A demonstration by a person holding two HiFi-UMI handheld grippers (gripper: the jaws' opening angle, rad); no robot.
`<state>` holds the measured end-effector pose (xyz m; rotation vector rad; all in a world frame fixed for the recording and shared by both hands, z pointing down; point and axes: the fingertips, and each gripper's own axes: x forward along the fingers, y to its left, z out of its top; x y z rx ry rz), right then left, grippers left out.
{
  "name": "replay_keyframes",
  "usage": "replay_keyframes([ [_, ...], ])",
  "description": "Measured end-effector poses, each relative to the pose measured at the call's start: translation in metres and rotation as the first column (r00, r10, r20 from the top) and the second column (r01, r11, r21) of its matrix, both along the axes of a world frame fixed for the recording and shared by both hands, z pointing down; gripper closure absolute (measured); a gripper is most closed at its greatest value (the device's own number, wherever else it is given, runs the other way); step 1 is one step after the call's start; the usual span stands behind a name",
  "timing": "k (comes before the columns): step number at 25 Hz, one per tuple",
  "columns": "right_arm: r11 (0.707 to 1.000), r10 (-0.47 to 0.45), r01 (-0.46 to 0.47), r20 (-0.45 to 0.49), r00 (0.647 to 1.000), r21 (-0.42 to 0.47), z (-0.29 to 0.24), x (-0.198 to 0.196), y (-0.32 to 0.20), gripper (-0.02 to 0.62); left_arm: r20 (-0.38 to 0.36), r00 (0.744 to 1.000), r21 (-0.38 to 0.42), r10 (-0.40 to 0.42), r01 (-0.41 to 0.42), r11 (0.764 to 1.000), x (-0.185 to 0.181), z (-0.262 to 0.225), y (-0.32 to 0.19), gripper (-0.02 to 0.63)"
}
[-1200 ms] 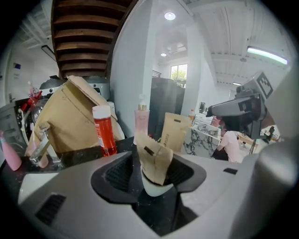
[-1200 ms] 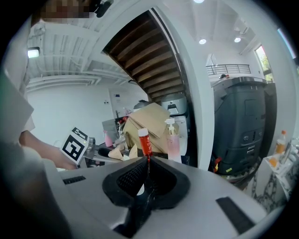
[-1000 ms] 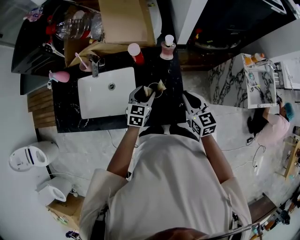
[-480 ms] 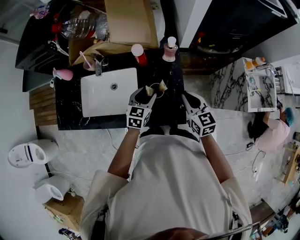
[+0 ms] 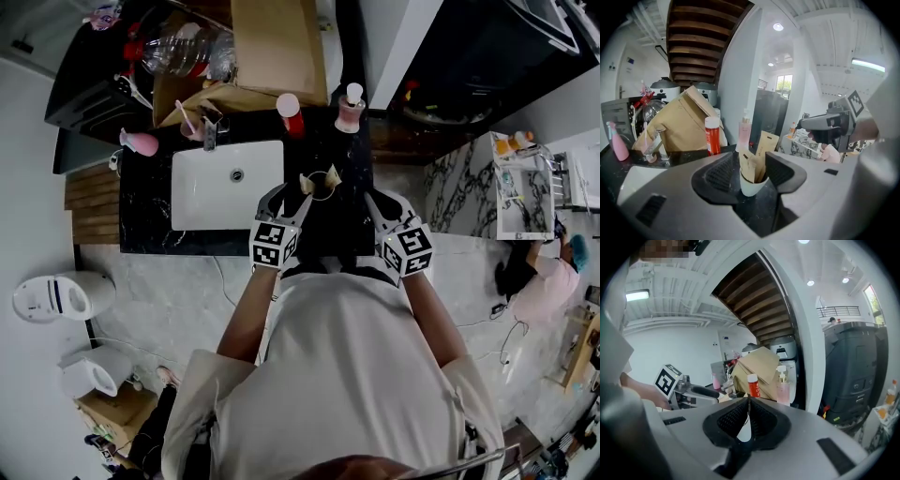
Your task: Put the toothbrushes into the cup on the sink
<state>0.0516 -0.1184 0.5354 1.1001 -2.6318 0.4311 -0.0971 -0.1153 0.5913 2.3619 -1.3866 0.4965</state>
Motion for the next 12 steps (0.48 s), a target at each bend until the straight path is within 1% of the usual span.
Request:
replay_keyframes([
  [7,0.999,-0.034,0.034,0.003,0.999,0.030,-0.013,-0.006,-0.001,0.555,-0.019,1.000,0.031,-0.020,0.020,0.999,-0.010,-0.023,0.010,0.428],
  [9,0.998,-0.044,0.044,0.003,0.999,0.034,-0.018,-0.007,-0.001,0.555,-0.032,0.999,0.037,-0.027,0.028,0.999,-0.012,-0.030,0.013,0.454],
  [12,0.997,-0.061,0.061,0.006,0.998,0.037,-0.027,-0.009,0.004,0.555,-0.065,0.997,0.044,-0.039,0.042,0.998,-0.017,-0.043,0.019,0.469],
])
